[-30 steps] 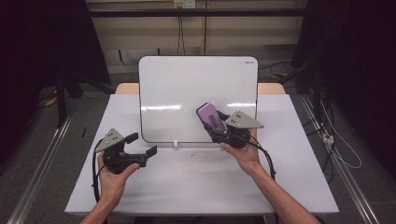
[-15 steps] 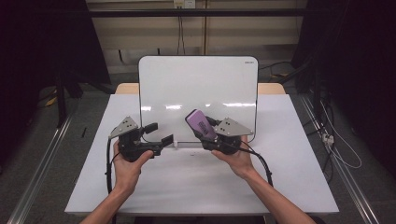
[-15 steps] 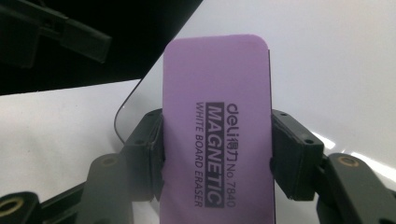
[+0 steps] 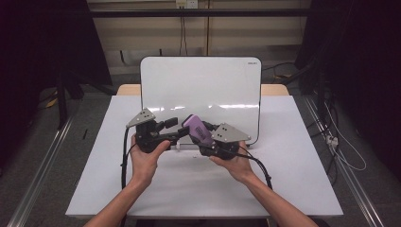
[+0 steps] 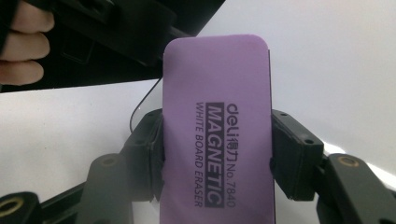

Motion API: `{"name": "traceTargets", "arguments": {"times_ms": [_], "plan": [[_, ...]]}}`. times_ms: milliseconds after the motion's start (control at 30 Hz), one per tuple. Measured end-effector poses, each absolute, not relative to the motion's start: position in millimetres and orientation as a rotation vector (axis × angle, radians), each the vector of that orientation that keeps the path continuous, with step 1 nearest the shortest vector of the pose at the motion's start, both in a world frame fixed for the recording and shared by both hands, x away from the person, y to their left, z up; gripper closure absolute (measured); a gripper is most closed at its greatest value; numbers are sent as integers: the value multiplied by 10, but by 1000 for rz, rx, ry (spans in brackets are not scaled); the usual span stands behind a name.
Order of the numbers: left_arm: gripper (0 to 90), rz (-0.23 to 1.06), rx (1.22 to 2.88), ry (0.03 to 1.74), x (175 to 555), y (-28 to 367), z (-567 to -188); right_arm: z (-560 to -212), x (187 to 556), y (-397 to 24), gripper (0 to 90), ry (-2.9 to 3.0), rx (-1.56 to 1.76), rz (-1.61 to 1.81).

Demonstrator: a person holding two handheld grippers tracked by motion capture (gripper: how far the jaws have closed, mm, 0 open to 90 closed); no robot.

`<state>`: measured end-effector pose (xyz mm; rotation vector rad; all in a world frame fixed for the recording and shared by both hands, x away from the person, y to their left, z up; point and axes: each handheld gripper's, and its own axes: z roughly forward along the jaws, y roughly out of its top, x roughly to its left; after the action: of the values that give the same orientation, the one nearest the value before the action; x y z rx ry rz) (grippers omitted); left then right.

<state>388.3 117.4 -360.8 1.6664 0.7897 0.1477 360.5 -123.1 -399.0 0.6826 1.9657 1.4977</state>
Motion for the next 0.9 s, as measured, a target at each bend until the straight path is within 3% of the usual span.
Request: {"name": "traceTargets", "arguments": {"times_ms": [167,200,433,900], "plan": [[446,122,1654,795,3913,1163,-3639,-3976,3590,-1222,417,1965,676,1497],[500,116,1653,793,3916,1161,-3642,-3980,3590,-1214,417,1959,674,1496],[590,77,1624,792,3907,1141,-3682,-3958,3588,-1216,417,1939,690,1502],[619,28,1553,835,3909,1111,-3727,-3964,3595,-1205,417,1929,738,1558]]}}
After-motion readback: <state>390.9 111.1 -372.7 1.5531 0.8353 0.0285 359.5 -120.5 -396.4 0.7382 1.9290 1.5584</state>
